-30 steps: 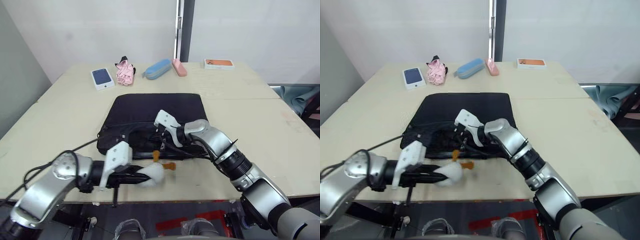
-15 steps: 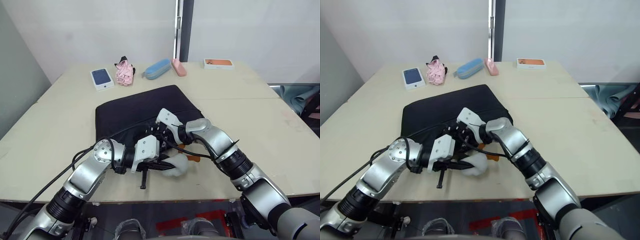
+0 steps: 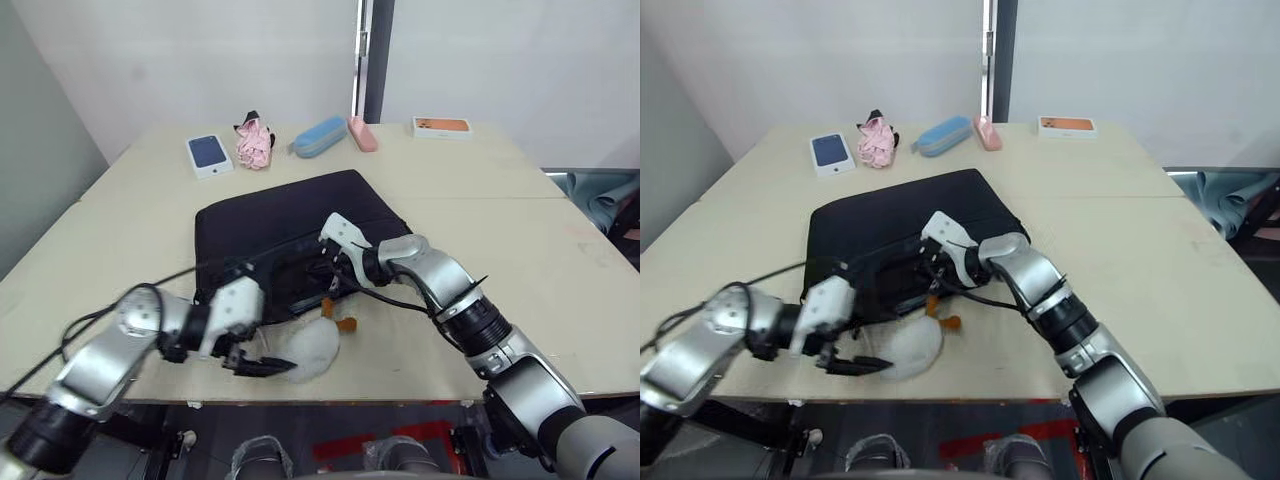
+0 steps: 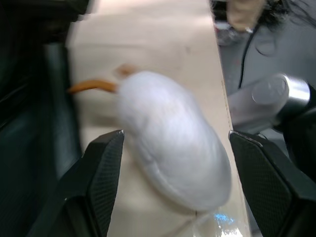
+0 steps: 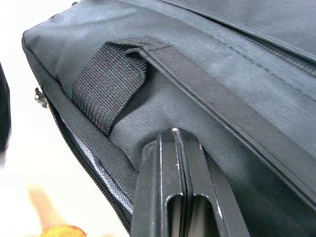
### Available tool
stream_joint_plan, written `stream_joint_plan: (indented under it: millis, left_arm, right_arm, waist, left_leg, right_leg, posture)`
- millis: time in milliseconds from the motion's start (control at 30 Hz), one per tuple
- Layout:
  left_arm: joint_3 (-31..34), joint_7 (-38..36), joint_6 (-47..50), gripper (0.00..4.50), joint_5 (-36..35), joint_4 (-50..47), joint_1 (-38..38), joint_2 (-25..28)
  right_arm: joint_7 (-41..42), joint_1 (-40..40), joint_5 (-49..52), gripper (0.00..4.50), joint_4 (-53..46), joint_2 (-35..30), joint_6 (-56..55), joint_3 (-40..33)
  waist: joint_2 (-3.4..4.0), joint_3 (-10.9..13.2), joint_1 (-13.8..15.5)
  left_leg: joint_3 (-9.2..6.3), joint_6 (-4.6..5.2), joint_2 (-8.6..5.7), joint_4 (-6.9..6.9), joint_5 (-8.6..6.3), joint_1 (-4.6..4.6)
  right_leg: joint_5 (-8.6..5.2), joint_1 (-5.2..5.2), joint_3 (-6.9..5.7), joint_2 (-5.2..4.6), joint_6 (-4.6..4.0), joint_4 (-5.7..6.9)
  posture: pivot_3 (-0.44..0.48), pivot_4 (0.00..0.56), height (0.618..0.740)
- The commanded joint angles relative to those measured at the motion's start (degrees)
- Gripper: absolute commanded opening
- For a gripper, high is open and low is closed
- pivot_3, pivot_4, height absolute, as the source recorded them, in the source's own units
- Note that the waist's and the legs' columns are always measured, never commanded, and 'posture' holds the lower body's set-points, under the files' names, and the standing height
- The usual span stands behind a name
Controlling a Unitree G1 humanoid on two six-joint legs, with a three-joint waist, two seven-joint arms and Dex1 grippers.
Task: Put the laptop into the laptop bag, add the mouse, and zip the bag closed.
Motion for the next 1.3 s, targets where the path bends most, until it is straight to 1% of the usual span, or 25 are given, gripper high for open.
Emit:
stream_joint_plan:
  millis: [33,100,167,300,467,533,633,733,800,900,967,1000,1067,1167,1233,1300]
  left_arm:
    - [10.7,-0.3,6.7,3.65,-9.8,-2.3,3.3,2.2]
    - [16.2,0.3,10.9,3.65,-15.1,-1.7,5.2,2.7]
    - [19.5,0.7,13.5,3.65,-17.6,-1.1,6.6,2.9]
    - [23.4,0.3,12.6,3.65,-14.8,2.6,10.8,3.5]
    - [25.7,-0.8,13.4,3.65,-15.0,5.3,15.2,3.6]
    - [26.8,0.2,15.4,3.65,-16.9,5.9,16.1,2.7]
    - [29.1,3.5,20.8,3.71,-20.7,9.0,16.4,0.6]
    - [28.8,7.1,24.0,3.71,-19.7,11.6,16.8,-0.1]
    - [27.6,9.2,25.2,3.71,-18.6,12.3,16.8,-0.5]
    - [25.9,12.6,28.3,3.71,-18.9,13.6,14.5,-1.6]
    - [24.8,15.4,31.3,3.71,-19.9,15.0,11.3,-3.0]
    - [24.2,16.8,32.5,3.71,-20.3,15.5,9.6,-4.0]
    - [23.1,19.0,34.6,3.71,-20.9,15.8,6.7,-6.0]
    - [24.6,22.7,39.0,3.71,-24.7,17.3,2.9,-10.1]
    - [25.0,24.1,41.2,3.71,-25.9,17.5,2.3,-11.3]
    - [23.2,24.5,41.6,3.71,-24.6,16.9,3.2,-11.3]
  right_arm:
    - [1.9,0.0,2.8,0.00,-4.0,-3.0,1.8,-4.4]
    - [2.6,-0.1,4.4,0.00,-5.0,-4.7,2.7,-6.6]
    - [3.0,-0.1,5.4,0.00,-5.7,-5.9,3.2,-7.6]
    - [4.3,0.0,7.5,0.00,-6.7,-8.6,3.4,-10.6]
    - [5.9,0.9,10.7,0.00,-9.4,-11.9,3.1,-14.5]
    - [6.2,1.3,12.5,0.00,-10.0,-13.2,2.4,-17.7]
    - [7.4,1.5,15.2,0.83,-7.7,-17.7,3.6,-23.6]
    - [8.6,2.0,14.8,1.86,-4.5,-22.4,2.5,-25.2]
    - [9.7,2.0,13.5,2.52,-1.1,-25.2,1.0,-24.8]
    - [9.1,-0.8,10.0,3.57,6.8,-26.3,0.1,-21.9]
    - [7.8,-3.6,8.7,4.23,11.9,-24.6,2.8,-20.1]
    - [7.3,-4.7,7.7,4.48,13.9,-23.8,3.4,-18.9]
    - [5.4,-7.0,6.3,4.48,18.6,-22.0,4.0,-18.3]
    - [2.6,-9.6,5.8,4.48,24.9,-19.7,3.8,-20.1]
    - [2.8,-10.0,6.0,4.48,26.2,-19.0,4.2,-20.3]
    - [2.9,-9.8,6.1,4.48,26.9,-18.1,4.7,-20.0]
  waist:
    - [0.03,0.0,0.1]
    - [0.04,0.1,0.0]
    - [0.03,0.1,0.0]
    - [0.04,0.1,-0.3]
    - [0.03,0.1,0.0]
    - [0.03,0.1,0.1]
    - [0.03,0.1,0.6]
    - [-0.02,0.0,0.9]
    - [-0.04,0.0,0.8]
    - [-0.04,0.0,0.6]
    - [-0.04,0.0,0.3]
    - [-0.04,0.0,0.2]
    - [-0.04,0.0,0.0]
    - [-0.04,0.0,0.1]
    - [-0.05,0.0,0.5]
    - [-0.05,0.0,0.9]
  left_leg:
    - [0.01,0.00,-0.01,0.01,0.00,0.00]
    - [0.04,0.01,-0.01,-0.01,-0.01,-0.02]
    - [0.06,0.00,0.01,-0.06,-0.01,-0.09]
    - [0.13,-0.01,0.05,-0.18,0.00,-0.17]
    - [0.13,0.01,0.06,-0.27,-0.01,-0.23]
    - [0.13,0.01,0.06,-0.32,-0.01,-0.24]
    - [0.13,0.03,0.06,-0.33,-0.01,-0.26]
    - [0.14,0.04,0.04,-0.32,-0.02,-0.23]
    - [0.14,0.05,0.04,-0.32,-0.01,-0.22]
    - [0.14,0.07,0.05,-0.29,0.00,-0.17]
    - [0.24,0.08,0.04,-0.26,0.01,-0.08]
    - [0.26,0.08,0.04,-0.23,0.01,-0.04]
    - [0.26,0.09,0.04,-0.16,0.01,-0.06]
    - [0.24,0.12,0.03,-0.06,0.01,-0.18]
    - [0.17,0.15,0.02,-0.01,0.01,-0.31]
    - [0.04,0.18,0.02,0.01,0.01,-0.42]
  right_leg:
    - [0.00,0.00,0.01,0.00,0.00,-0.01]
    - [0.00,-0.03,0.03,-0.01,0.01,-0.06]
    - [-0.01,-0.13,0.04,0.03,0.00,-0.06]
    - [-0.02,-0.25,0.07,0.09,-0.03,-0.11]
    - [-0.02,-0.25,0.04,0.09,-0.02,-0.30]
    - [-0.02,-0.25,0.02,0.09,-0.02,-0.36]
    - [-0.02,-0.25,0.02,0.08,-0.02,-0.38]
    - [-0.02,-0.22,0.03,0.07,-0.02,-0.38]
    - [-0.02,-0.21,0.03,0.08,-0.02,-0.37]
    - [-0.01,-0.18,0.04,0.08,-0.03,-0.34]
    - [0.00,-0.18,0.04,0.08,-0.05,-0.26]
    - [0.00,-0.18,0.05,0.09,-0.06,-0.19]
    - [0.01,-0.19,0.06,0.09,-0.06,-0.12]
    - [0.01,-0.23,0.04,0.07,-0.07,-0.09]
    - [0.02,-0.27,0.02,0.06,-0.08,-0.13]
    - [0.02,-0.27,-0.04,0.07,-0.09,-0.21]
  posture:
    - [0.000,0.150,0.740]
    - [0.000,0.150,0.740]
    - [0.000,0.150,0.740]
    - [0.000,0.150,0.740]
    - [0.000,0.150,0.740]
    - [0.000,0.150,0.740]
    - [0.000,0.150,0.740]
    - [0.000,0.150,0.740]
    - [0.000,0.150,0.740]
    - [0.000,0.150,0.740]
    - [0.000,0.150,0.740]
    - [0.000,0.150,0.740]
    - [0.000,0.150,0.740]
    - [0.000,0.150,0.740]
    - [0.000,0.150,0.740]
    - [0.000,0.150,0.740]
